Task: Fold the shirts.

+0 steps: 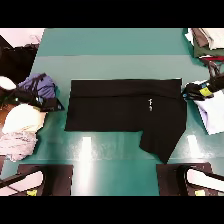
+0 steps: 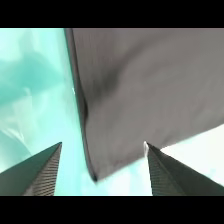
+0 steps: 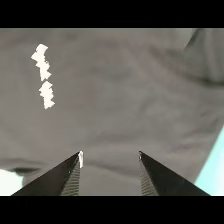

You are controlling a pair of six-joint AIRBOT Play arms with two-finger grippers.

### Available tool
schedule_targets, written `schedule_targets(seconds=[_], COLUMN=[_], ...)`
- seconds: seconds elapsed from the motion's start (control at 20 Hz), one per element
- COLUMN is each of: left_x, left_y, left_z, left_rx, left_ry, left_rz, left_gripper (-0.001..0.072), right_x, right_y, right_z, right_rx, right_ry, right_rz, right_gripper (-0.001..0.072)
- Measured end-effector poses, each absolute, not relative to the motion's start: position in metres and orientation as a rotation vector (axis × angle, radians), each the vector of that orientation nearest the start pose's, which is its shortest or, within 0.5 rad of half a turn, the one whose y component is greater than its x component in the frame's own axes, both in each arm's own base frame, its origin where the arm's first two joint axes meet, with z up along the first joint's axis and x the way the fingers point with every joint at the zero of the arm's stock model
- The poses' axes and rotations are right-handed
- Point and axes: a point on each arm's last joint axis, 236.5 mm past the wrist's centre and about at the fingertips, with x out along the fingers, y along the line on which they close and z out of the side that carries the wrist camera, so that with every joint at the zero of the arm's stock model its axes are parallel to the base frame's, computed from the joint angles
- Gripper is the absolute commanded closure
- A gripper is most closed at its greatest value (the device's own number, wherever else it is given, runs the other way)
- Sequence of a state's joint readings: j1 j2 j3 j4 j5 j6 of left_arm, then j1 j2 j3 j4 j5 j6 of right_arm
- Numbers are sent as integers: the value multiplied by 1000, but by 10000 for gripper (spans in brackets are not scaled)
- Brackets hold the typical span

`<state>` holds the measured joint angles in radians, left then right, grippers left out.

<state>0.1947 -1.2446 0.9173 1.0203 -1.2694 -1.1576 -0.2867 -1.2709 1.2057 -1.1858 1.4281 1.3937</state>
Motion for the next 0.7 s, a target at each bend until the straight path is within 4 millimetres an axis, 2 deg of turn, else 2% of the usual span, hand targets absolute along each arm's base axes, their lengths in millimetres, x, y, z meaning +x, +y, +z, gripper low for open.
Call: schedule_targets(seconds=[0.1,0.25,0.45,0.6,0.65,0.7], left_x=[287,264,254,252,253,256], left_y=[-62,-67,-74,-86,-91,-94], left_z=[-43,-61,-73,-75,-76,-78], left_rx=[-383,-414,-460,-467,-459,-442], left_ry=[1448,1487,1489,1481,1474,1462], left_rz=[-418,-408,-399,-419,-425,-426], left_gripper=[104,104,105,106,144,400], right_x=[329,314,303,301,300,299], right_y=[-4,1,5,7,7,7], right_z=[33,33,33,34,34,34], right_rx=[416,437,445,447,447,447], right_ry=[1366,1341,1321,1314,1313,1314], right_rz=[165,164,164,164,165,165], right_gripper=[303,303,303,303,303,303])
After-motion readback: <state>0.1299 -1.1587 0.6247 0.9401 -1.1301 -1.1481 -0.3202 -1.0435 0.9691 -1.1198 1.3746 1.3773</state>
